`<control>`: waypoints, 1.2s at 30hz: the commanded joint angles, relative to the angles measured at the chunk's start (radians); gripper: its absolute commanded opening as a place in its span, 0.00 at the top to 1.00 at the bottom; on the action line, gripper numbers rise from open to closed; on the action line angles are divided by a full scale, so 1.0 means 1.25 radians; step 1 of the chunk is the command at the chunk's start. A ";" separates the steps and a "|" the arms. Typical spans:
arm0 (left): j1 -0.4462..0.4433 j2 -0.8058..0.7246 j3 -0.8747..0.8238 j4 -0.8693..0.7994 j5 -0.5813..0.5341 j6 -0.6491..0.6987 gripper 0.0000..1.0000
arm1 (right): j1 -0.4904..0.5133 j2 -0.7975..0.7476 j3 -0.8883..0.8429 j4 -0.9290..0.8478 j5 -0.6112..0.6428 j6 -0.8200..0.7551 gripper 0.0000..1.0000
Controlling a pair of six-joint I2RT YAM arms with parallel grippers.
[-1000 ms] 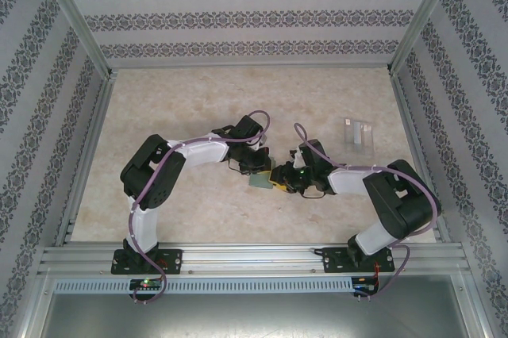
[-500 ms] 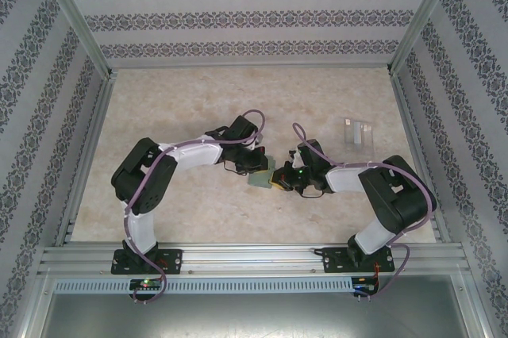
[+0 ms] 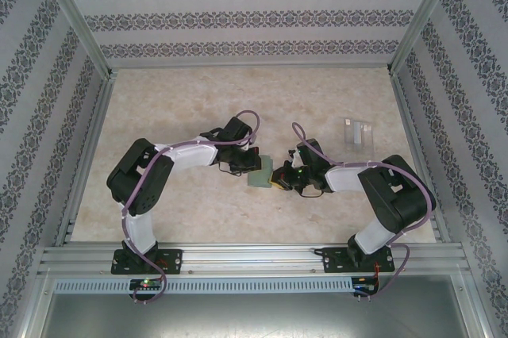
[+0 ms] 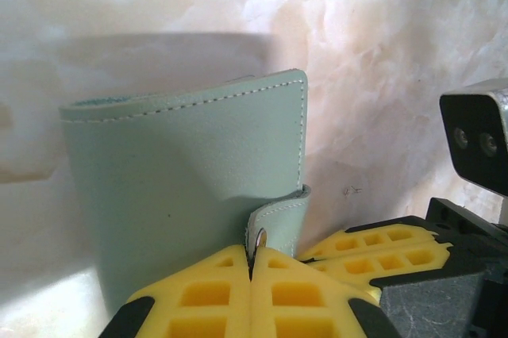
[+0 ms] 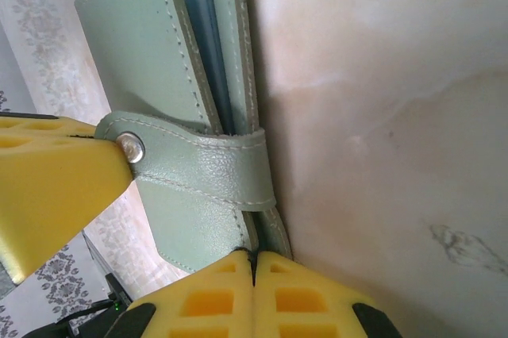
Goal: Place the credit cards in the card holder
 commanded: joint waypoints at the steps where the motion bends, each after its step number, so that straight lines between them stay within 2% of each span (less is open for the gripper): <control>1: 0.017 0.009 -0.009 0.029 0.011 0.009 1.00 | 0.009 0.027 -0.001 -0.063 0.057 -0.009 0.99; 8: 0.018 0.031 -0.018 0.072 0.052 -0.020 1.00 | 0.012 0.028 0.009 -0.071 0.062 -0.009 1.00; 23: 0.018 0.035 -0.036 0.099 0.079 -0.057 1.00 | 0.016 0.041 0.014 -0.065 0.066 -0.005 1.00; 36: 0.018 0.001 -0.034 0.068 0.055 -0.056 1.00 | 0.017 0.047 0.017 -0.067 0.064 -0.004 1.00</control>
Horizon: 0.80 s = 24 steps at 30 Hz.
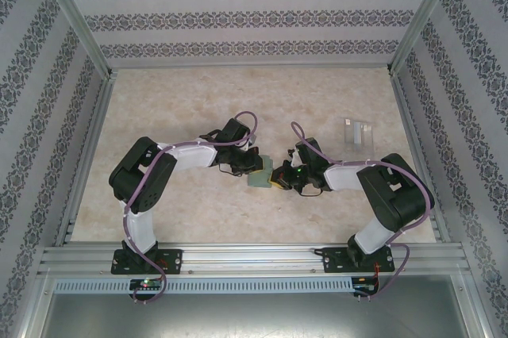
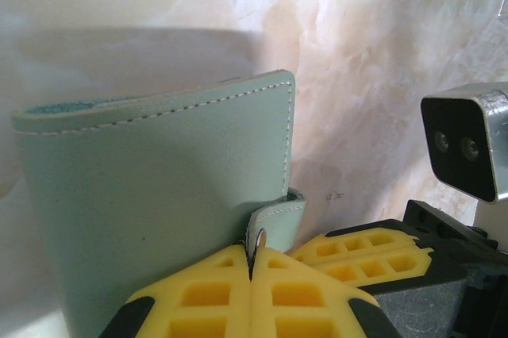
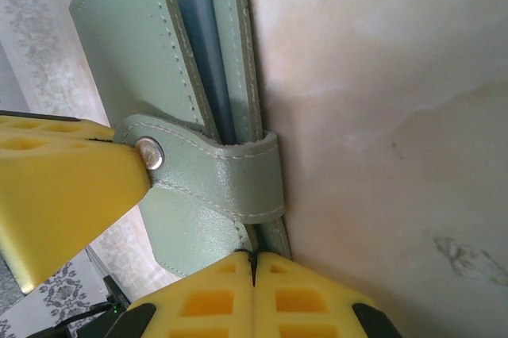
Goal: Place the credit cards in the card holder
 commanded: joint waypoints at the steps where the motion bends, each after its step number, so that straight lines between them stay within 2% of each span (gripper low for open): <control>1: 0.008 -0.020 -0.006 -0.016 -0.008 -0.002 1.00 | 0.012 0.033 0.000 -0.050 0.062 -0.004 1.00; 24: 0.024 -0.016 -0.017 -0.027 -0.014 -0.002 1.00 | 0.014 0.029 0.007 -0.059 0.053 -0.008 1.00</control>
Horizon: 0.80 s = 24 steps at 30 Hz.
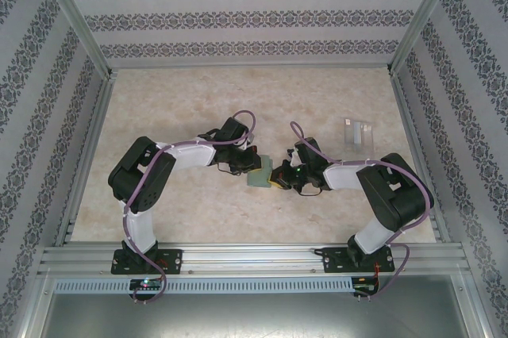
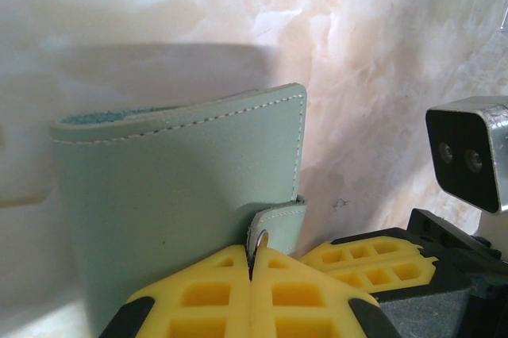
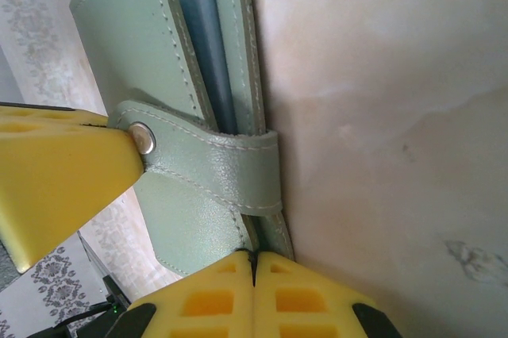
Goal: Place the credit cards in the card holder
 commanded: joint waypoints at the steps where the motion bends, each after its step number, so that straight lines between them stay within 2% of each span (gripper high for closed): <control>1: 0.012 -0.013 -0.021 -0.017 -0.006 -0.004 1.00 | 0.009 0.027 -0.002 -0.048 0.050 -0.007 1.00; 10: 0.010 -0.006 -0.057 0.051 0.030 -0.051 1.00 | 0.008 0.026 0.019 -0.061 0.051 -0.013 1.00; 24: 0.010 -0.026 -0.085 0.074 0.045 -0.074 1.00 | 0.008 0.028 0.021 -0.065 0.058 -0.013 1.00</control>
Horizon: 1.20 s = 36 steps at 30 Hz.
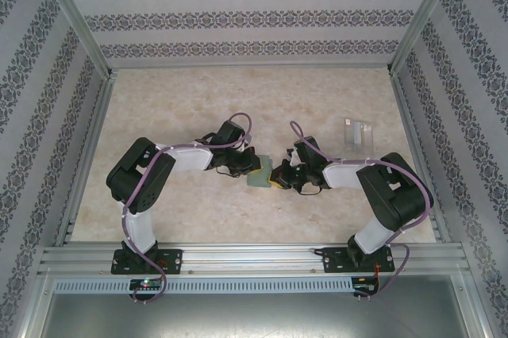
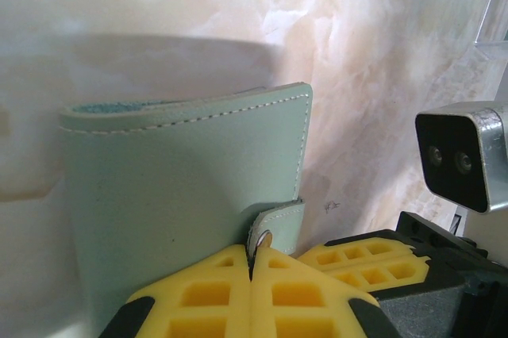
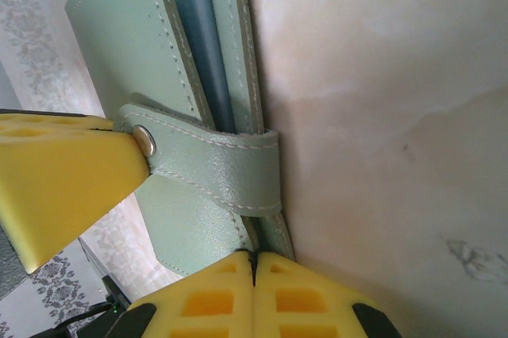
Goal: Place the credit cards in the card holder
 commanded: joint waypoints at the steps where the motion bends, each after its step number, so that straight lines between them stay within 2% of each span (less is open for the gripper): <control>1: 0.005 -0.017 -0.022 -0.030 0.021 -0.012 1.00 | 0.007 0.025 0.005 -0.037 0.057 -0.013 1.00; 8: 0.004 -0.034 -0.024 -0.037 0.023 -0.007 1.00 | 0.006 0.028 0.006 -0.037 0.058 -0.014 1.00; 16: 0.002 -0.016 -0.033 0.017 0.052 -0.033 1.00 | 0.006 0.014 0.008 -0.036 0.063 -0.015 1.00; 36: -0.002 -0.051 -0.021 -0.038 0.013 -0.001 1.00 | 0.008 0.026 0.016 -0.033 0.064 -0.015 1.00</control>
